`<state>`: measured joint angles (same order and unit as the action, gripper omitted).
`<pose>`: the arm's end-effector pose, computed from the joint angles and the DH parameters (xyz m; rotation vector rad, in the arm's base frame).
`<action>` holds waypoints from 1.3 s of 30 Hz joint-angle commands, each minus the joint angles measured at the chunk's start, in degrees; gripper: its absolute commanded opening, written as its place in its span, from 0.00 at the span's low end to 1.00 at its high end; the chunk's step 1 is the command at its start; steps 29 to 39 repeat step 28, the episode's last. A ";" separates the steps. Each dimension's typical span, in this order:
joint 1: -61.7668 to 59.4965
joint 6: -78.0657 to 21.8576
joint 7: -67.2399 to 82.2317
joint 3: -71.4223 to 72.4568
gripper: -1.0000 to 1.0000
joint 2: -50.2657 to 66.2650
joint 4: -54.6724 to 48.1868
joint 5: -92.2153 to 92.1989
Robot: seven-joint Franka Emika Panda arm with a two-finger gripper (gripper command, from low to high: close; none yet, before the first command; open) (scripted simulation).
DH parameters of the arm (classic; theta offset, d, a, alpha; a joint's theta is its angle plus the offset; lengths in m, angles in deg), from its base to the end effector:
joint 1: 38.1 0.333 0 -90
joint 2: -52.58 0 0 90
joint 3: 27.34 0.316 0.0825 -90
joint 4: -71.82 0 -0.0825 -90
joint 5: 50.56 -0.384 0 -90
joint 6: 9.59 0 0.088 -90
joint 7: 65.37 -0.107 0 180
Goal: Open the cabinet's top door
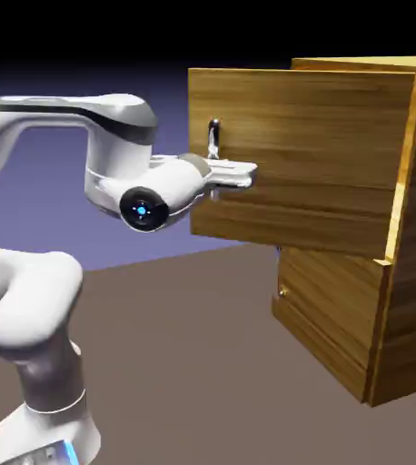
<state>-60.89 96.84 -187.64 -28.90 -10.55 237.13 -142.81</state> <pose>0.2684 -0.0371 0.5296 -0.0752 1.7247 1.2730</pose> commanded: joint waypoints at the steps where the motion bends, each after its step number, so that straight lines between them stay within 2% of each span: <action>1: -0.24 -2.08 0.27 -2.07 0.00 0.79 -0.42 2.27; 9: 0.20 -19.43 4.25 -18.69 0.00 11.98 -8.33 19.53; 17: 6.52 -38.06 10.26 -33.57 0.00 28.49 -23.25 31.69; 27: 14.57 -59.65 19.81 -46.91 0.00 49.21 -42.50 37.14; 39: 14.76 -60.55 20.29 -47.34 0.00 50.10 -43.27 37.23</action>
